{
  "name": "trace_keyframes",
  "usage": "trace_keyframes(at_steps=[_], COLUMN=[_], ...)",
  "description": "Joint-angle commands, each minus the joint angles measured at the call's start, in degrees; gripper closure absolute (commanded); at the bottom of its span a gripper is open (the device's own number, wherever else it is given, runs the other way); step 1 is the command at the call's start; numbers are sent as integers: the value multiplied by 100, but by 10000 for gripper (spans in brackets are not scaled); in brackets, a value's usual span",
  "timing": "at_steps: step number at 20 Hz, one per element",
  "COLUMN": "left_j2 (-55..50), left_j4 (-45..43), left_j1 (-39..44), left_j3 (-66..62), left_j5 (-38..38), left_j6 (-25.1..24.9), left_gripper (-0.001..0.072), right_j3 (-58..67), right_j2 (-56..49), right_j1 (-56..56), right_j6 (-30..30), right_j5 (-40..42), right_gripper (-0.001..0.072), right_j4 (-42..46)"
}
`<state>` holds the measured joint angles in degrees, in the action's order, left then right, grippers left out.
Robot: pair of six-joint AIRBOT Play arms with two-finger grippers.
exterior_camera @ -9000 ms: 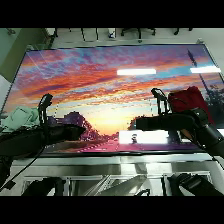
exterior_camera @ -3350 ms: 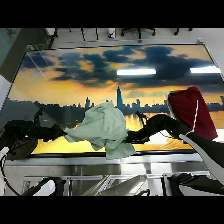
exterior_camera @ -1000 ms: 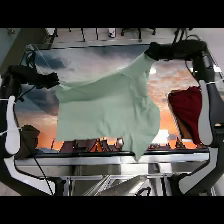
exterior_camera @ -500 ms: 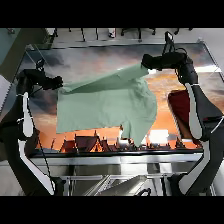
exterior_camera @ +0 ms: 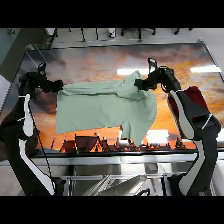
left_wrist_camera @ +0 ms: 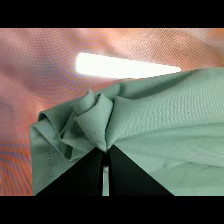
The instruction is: Fold the shirts.
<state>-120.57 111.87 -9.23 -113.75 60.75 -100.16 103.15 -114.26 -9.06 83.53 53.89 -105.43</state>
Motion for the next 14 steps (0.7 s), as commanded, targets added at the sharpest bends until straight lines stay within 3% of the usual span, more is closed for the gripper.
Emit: trace_keyframes(at_steps=[1,7,8,9,11,14], left_j2=[-4,-2,-2,-2,0,308], left_j4=[13,72,149,275,376,367], left_j1=[4,70,81,81,81,-57], left_j3=[4,4,-26,-116,-459,-551], left_j5=[-61,-101,-55,33,352,785], left_j6=[-57,-55,-52,-52,-22,24], left_gripper=[696,696,694,606,5,1], right_j3=[-76,-68,-68,-68,-68,-68], right_j2=[-164,-83,-22,94,448,1156], right_j1=[-83,-76,-61,-28,111,579], right_j6=[-131,-129,-129,-131,-129,-37], right_j5=[-136,-461,-433,-387,-221,455], right_gripper=[689,679,585,405,367,367], right_j4=[-48,-350,-393,-396,-391,-358])
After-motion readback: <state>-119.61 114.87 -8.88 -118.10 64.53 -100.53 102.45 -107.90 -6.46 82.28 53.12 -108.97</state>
